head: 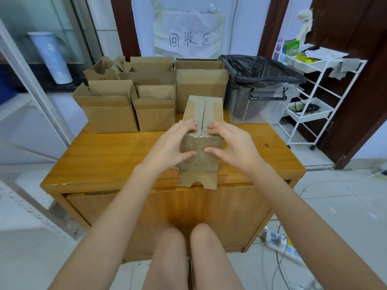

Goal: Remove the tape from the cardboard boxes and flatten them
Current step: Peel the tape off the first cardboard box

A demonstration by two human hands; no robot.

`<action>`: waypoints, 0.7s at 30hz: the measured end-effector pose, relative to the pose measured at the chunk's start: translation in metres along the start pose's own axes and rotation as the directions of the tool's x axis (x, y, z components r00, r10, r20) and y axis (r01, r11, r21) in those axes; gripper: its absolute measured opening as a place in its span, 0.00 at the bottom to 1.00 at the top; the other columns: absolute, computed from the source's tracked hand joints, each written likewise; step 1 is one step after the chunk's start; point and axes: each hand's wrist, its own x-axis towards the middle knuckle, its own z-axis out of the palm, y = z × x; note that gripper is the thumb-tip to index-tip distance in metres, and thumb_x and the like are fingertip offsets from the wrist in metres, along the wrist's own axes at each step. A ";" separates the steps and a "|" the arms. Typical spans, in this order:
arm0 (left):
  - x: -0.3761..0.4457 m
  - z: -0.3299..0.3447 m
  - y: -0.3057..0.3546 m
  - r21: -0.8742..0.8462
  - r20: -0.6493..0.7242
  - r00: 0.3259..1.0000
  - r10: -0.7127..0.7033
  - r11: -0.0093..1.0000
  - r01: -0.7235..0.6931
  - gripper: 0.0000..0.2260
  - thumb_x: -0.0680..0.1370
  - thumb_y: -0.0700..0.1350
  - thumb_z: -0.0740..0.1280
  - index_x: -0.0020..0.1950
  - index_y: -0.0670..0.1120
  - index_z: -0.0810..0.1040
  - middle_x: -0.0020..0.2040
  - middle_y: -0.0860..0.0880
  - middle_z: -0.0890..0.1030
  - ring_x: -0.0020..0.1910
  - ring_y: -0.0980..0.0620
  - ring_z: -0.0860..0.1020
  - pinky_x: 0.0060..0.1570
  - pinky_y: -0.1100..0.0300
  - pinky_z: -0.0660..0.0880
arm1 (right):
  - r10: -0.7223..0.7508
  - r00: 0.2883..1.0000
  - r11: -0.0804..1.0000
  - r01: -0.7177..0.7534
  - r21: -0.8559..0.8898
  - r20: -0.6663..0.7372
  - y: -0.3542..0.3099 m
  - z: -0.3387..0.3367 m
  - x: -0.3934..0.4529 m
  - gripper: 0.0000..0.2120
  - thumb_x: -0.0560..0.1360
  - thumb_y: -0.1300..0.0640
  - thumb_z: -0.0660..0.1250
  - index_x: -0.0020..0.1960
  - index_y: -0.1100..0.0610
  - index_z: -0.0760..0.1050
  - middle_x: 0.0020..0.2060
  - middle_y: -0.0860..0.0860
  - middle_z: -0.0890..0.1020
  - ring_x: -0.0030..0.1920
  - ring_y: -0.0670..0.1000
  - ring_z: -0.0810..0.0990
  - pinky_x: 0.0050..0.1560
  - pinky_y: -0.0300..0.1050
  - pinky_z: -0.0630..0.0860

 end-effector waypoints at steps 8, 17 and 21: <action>0.001 -0.005 0.000 0.103 0.079 0.996 0.040 0.993 -0.049 0.32 0.69 0.43 0.77 0.70 0.46 0.68 0.73 0.50 0.67 0.74 0.54 0.60 0.71 0.62 0.56 | 0.017 0.999 1.000 -0.017 -0.004 0.046 0.002 -0.004 0.001 0.21 0.67 0.50 0.77 0.55 0.59 0.77 0.57 0.53 0.80 0.58 0.54 0.79 0.54 0.51 0.79; 0.000 -0.001 0.007 0.183 0.002 0.998 0.061 0.981 -0.060 0.30 0.70 0.43 0.76 0.69 0.44 0.70 0.70 0.47 0.70 0.72 0.50 0.65 0.67 0.57 0.64 | -0.055 0.997 0.920 0.070 -0.385 0.050 -0.019 0.011 0.008 0.37 0.50 0.42 0.83 0.50 0.62 0.76 0.45 0.56 0.79 0.43 0.57 0.78 0.38 0.46 0.77; 0.000 -0.002 0.006 0.203 0.022 0.996 0.081 0.976 -0.084 0.30 0.69 0.43 0.77 0.69 0.43 0.71 0.70 0.46 0.70 0.72 0.49 0.66 0.67 0.57 0.64 | -0.127 0.992 0.918 0.123 -0.376 0.015 -0.012 0.010 0.005 0.33 0.54 0.42 0.81 0.48 0.62 0.76 0.45 0.56 0.81 0.46 0.57 0.80 0.42 0.46 0.78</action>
